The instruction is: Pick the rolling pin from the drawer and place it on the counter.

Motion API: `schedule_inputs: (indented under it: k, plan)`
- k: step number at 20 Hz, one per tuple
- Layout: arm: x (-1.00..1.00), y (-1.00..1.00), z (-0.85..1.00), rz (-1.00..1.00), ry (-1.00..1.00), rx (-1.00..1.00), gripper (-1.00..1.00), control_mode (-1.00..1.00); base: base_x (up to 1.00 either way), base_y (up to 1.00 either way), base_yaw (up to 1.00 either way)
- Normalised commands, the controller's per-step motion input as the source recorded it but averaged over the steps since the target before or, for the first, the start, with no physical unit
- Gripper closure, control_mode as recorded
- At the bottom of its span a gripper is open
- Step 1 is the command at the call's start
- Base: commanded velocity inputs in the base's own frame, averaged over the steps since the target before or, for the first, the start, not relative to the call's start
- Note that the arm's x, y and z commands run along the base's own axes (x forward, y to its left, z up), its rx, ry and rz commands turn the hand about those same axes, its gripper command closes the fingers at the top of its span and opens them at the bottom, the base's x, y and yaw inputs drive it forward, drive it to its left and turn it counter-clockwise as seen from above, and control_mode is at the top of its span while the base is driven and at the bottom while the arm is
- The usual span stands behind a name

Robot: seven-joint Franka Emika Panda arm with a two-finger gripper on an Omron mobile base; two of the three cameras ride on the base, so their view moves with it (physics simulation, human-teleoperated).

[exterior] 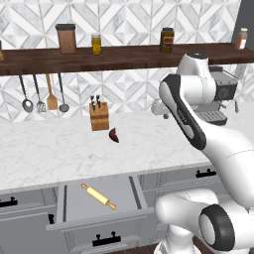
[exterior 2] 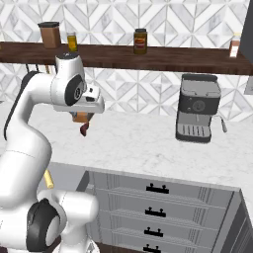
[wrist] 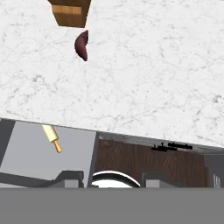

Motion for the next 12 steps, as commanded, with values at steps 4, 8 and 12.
schedule_inputs:
  k: [4, 8, 12]
  plan:
    - [0.0, 0.0, -0.15, 0.0, 0.0, 0.0, -1.0, -1.0, 0.0, 0.0, 0.0]
    - [-0.08, 0.2, -0.41, 0.0, 0.0, 0.0, -1.0, -1.0, 0.0, 0.0, 0.0]
    - [-0.13, 0.51, -0.53, 0.02, 0.0, 0.0, -1.0, -1.0, 0.0, 0.0, 0.0]
